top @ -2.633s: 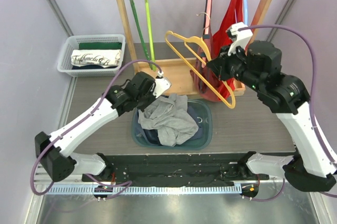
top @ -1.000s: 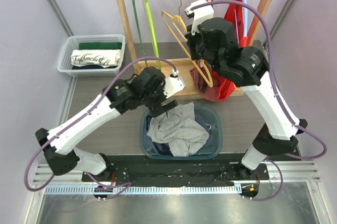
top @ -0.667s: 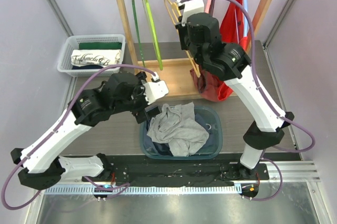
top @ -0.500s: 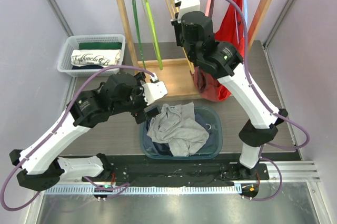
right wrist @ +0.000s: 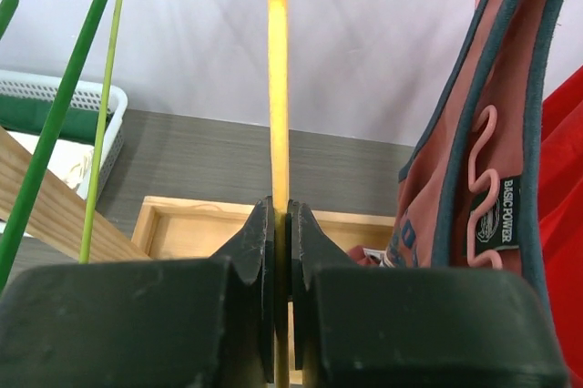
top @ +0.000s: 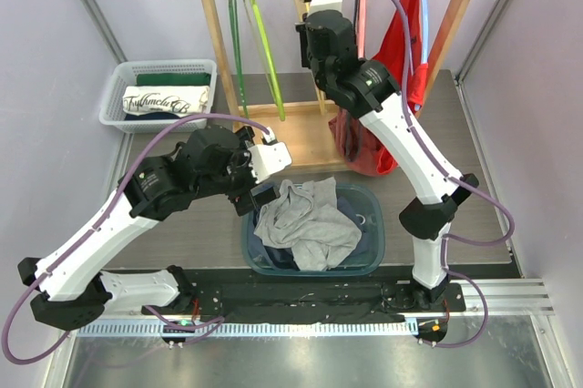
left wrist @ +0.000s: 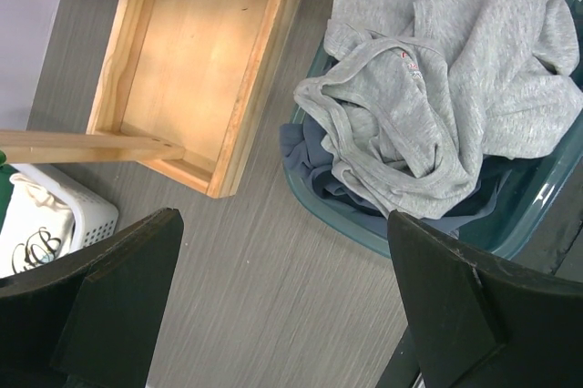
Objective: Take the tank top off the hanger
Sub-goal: Place the hanger at the clothesline.
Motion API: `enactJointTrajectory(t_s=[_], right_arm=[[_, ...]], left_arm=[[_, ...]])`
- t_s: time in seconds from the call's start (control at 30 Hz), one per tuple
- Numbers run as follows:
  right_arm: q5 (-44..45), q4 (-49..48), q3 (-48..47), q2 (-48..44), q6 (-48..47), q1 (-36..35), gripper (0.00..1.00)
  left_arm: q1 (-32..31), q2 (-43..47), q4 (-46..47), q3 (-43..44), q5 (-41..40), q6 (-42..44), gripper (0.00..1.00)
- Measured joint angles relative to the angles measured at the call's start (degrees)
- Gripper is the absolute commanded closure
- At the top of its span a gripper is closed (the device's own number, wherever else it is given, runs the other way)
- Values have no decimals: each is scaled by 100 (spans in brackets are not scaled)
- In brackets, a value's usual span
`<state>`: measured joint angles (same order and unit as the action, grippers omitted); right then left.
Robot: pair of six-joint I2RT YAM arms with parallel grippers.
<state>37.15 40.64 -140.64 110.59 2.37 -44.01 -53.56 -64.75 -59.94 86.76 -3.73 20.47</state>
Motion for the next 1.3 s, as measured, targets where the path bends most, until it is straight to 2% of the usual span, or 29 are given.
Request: enactJointTrajectory(t_s=[0.57,0.6,0.67,0.7,0.8,1.03,1.3], right_arm=[[-966,-426,188,46,234,109,99],[-1001,-437,199,46,232,109,94],[-1093,-481,236,46,227,109,71],[-1147,-518,280,39,219,109,56],[-1292,-507,614,-57,197,111,38],[-1495,-295,1578,-811,103,208,36],[-1440,-417,1932,-2312,79,520,36]], left_arm=[[72,-162,9,205,120,-28,0],[76,-168,11,208,129,-31,0],[83,-188,11,214,142,-35,0],[83,-199,13,219,142,-35,0],[96,-223,13,232,142,-48,0],[136,-238,13,243,173,-57,0],[155,-328,15,271,229,-79,0]])
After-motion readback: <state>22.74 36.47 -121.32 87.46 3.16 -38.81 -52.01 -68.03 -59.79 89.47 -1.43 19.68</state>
